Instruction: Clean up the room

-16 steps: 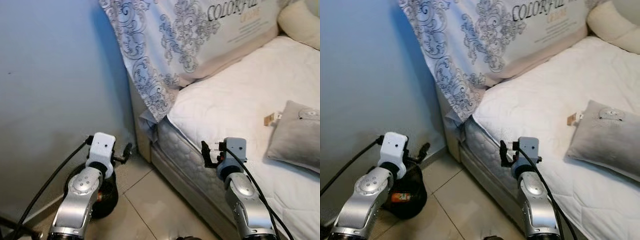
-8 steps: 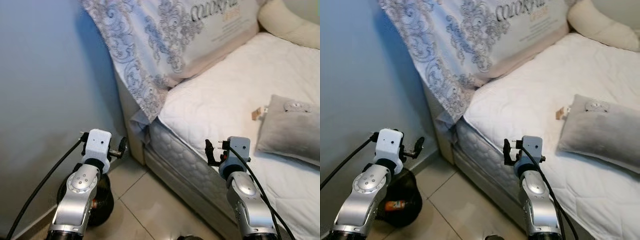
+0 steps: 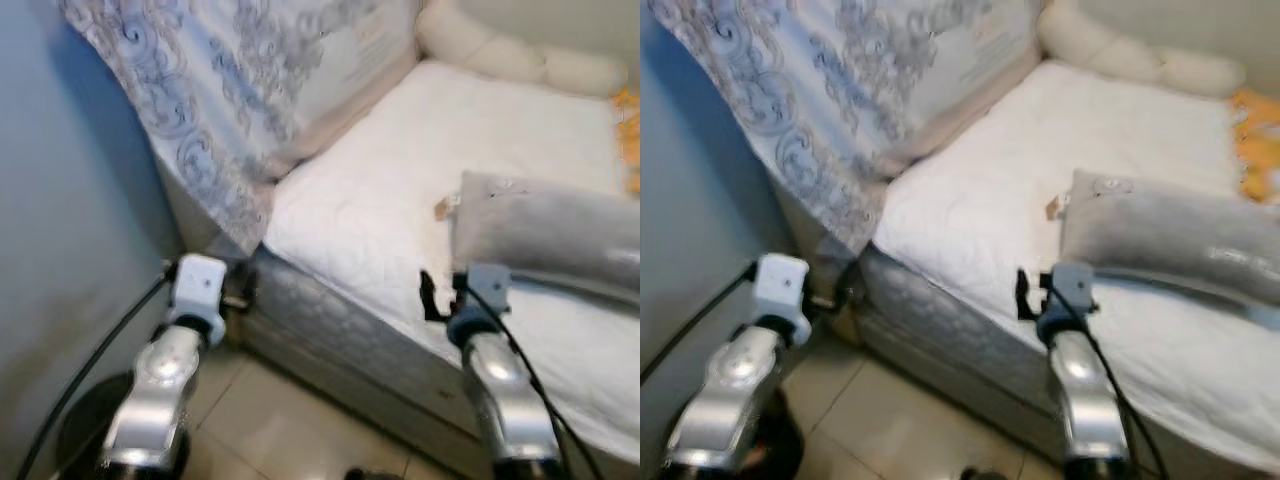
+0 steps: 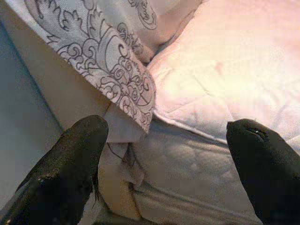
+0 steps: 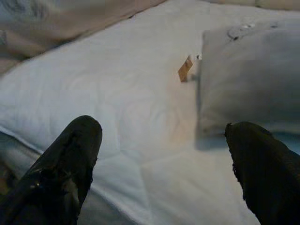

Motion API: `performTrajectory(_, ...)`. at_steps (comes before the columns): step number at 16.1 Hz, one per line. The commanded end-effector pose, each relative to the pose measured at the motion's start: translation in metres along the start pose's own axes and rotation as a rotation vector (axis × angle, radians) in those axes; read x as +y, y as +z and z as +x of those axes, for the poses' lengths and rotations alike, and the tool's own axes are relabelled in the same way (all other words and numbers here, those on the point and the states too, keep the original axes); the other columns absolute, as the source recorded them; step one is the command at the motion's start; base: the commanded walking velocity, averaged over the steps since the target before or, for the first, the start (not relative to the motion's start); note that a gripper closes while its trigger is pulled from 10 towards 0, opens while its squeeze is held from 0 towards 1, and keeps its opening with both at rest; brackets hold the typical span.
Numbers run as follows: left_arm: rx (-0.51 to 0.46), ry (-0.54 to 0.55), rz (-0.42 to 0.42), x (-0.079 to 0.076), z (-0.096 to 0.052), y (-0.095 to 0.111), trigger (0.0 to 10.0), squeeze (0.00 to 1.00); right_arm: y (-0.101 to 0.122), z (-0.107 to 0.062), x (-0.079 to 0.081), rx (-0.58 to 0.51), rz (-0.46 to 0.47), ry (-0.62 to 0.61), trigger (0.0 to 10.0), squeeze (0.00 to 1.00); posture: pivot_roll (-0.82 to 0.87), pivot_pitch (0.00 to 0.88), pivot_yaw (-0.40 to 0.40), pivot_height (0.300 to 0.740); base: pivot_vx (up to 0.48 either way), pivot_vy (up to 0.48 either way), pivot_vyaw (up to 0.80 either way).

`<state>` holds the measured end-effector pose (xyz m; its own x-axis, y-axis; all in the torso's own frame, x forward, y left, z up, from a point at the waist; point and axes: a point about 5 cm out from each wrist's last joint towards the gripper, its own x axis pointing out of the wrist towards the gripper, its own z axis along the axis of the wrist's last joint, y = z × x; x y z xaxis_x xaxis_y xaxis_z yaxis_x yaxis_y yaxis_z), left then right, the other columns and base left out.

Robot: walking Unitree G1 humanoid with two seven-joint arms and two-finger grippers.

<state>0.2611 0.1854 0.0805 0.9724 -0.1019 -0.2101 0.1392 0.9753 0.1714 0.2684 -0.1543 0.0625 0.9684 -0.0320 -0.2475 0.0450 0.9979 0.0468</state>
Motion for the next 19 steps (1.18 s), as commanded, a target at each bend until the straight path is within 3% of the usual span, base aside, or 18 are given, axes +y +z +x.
performTrajectory(1,-0.018,-0.007,-0.008,-0.002,0.001,0.004,10.0,0.0,0.006,0.0,0.0,-0.026,-0.013,0.004,10.0,0.0,0.07,0.0,-0.004,0.74,0.0,0.0,-0.79)
performTrajectory(8,-0.026,-0.012,-0.02,-0.002,0.002,0.006,10.0,0.0,0.009,-0.002,-0.003,-0.059,-0.021,-0.024,10.0,0.0,0.06,0.0,0.005,0.74,0.074,0.0,-0.78)
performTrajectory(19,-0.06,-0.016,-0.046,-0.004,0.012,0.014,10.0,0.0,0.016,0.003,-0.01,-0.105,-0.076,-0.079,10.0,0.0,0.05,0.0,0.017,0.74,0.307,0.0,0.0)
